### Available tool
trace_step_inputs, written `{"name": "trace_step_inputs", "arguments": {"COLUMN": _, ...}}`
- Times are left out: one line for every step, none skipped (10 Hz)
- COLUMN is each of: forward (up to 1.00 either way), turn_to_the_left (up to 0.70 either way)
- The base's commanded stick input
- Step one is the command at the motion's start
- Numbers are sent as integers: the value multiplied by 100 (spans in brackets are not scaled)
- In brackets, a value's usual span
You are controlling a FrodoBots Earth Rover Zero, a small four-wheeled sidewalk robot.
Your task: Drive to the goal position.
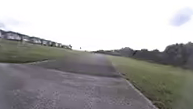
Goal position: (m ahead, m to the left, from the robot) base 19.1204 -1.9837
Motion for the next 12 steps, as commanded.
{"name": "trace_step_inputs", "arguments": {"forward": 70, "turn_to_the_left": 35}}
{"name": "trace_step_inputs", "arguments": {"forward": 70, "turn_to_the_left": 35}}
{"name": "trace_step_inputs", "arguments": {"forward": 70, "turn_to_the_left": 34}}
{"name": "trace_step_inputs", "arguments": {"forward": 70, "turn_to_the_left": 29}}
{"name": "trace_step_inputs", "arguments": {"forward": 70, "turn_to_the_left": 17}}
{"name": "trace_step_inputs", "arguments": {"forward": 70, "turn_to_the_left": 3}}
{"name": "trace_step_inputs", "arguments": {"forward": 70, "turn_to_the_left": 1}}
{"name": "trace_step_inputs", "arguments": {"forward": 70, "turn_to_the_left": 0}}
{"name": "trace_step_inputs", "arguments": {"forward": 70, "turn_to_the_left": 0}}
{"name": "trace_step_inputs", "arguments": {"forward": 70, "turn_to_the_left": 0}}
{"name": "trace_step_inputs", "arguments": {"forward": 70, "turn_to_the_left": 1}}
{"name": "trace_step_inputs", "arguments": {"forward": 70, "turn_to_the_left": 2}}
